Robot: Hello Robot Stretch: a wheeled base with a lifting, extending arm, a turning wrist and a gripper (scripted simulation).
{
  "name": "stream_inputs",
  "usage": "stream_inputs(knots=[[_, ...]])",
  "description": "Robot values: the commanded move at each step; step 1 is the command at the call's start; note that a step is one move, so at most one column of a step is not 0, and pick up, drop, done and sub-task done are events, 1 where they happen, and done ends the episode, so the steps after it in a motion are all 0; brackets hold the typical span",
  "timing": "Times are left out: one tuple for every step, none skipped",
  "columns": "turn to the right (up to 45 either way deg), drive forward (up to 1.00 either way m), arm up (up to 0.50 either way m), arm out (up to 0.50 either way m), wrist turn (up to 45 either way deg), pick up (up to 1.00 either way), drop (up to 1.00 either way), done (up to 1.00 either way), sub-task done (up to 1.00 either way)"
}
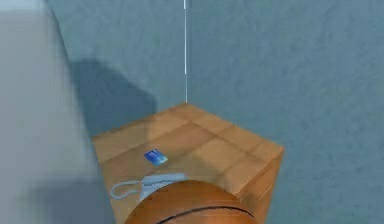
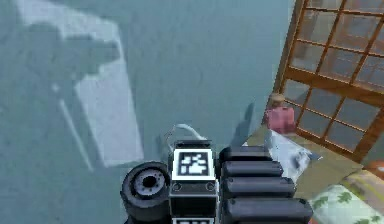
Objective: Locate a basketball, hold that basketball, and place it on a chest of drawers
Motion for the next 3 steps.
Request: stream_inputs(knots=[[-45.0, 0.00, 0.00, 0.00, 0.0, 0.00, 0.00, 0.00, 0.00], [-45.0, 0.00, 0.00, 0.00, 0.0, 0.00, 0.00, 0.00, 0.00], [-39.0, 0.00, 0.00, 0.00, 0.0, 0.00, 0.00, 0.00, 0.00]])
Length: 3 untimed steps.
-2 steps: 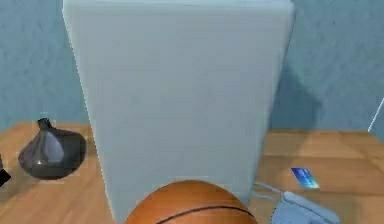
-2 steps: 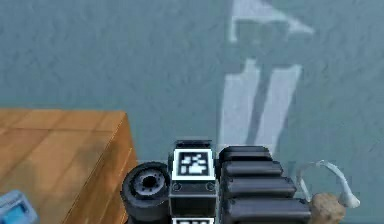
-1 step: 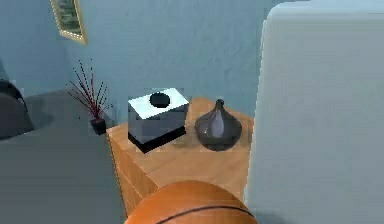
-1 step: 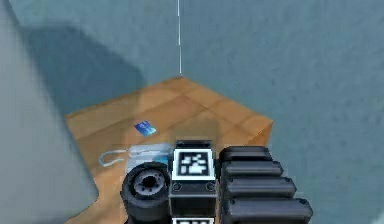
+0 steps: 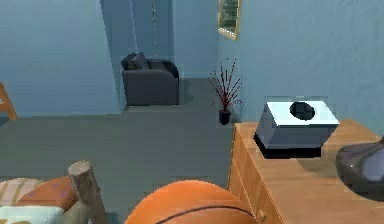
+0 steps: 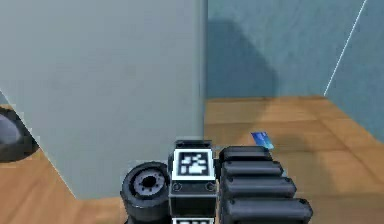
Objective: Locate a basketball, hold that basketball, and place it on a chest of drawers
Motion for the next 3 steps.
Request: stream_inputs(knots=[[0.0, 0.35, 0.00, 0.00, 0.0, 0.00, 0.00, 0.00, 0.00], [9.0, 0.00, 0.00, 0.00, 0.0, 0.00, 0.00, 0.00, 0.00], [0.0, 0.00, 0.00, 0.28, 0.0, 0.00, 0.00, 0.00, 0.00]])
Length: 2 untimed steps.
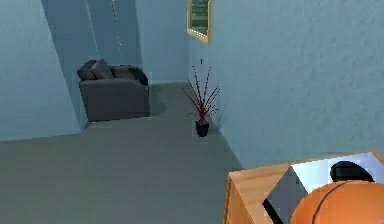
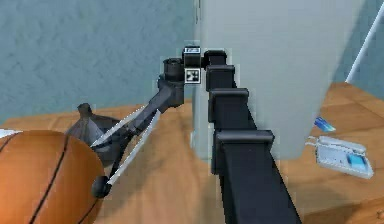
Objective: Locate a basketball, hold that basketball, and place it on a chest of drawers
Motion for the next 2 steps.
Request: stream_inputs(knots=[[0.0, 0.00, 0.00, 0.00, 45.0, 0.00, 0.00, 0.00, 0.00], [0.0, 0.00, 0.00, 0.00, 45.0, 0.00, 0.00, 0.00, 0.00]])
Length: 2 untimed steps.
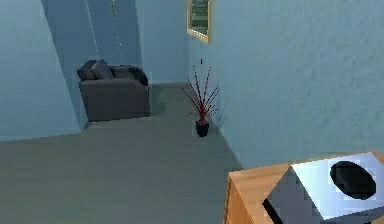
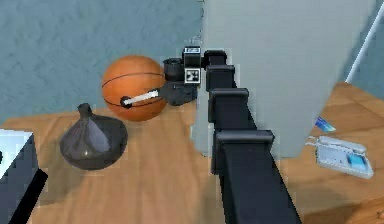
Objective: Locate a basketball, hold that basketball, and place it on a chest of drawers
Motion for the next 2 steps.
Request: stream_inputs(knots=[[0.0, 0.00, 0.00, 0.00, 45.0, 0.00, 0.00, 0.00, 0.00], [0.0, 0.00, 0.00, 0.00, 9.0, 0.00, 0.00, 0.00, 0.00]])
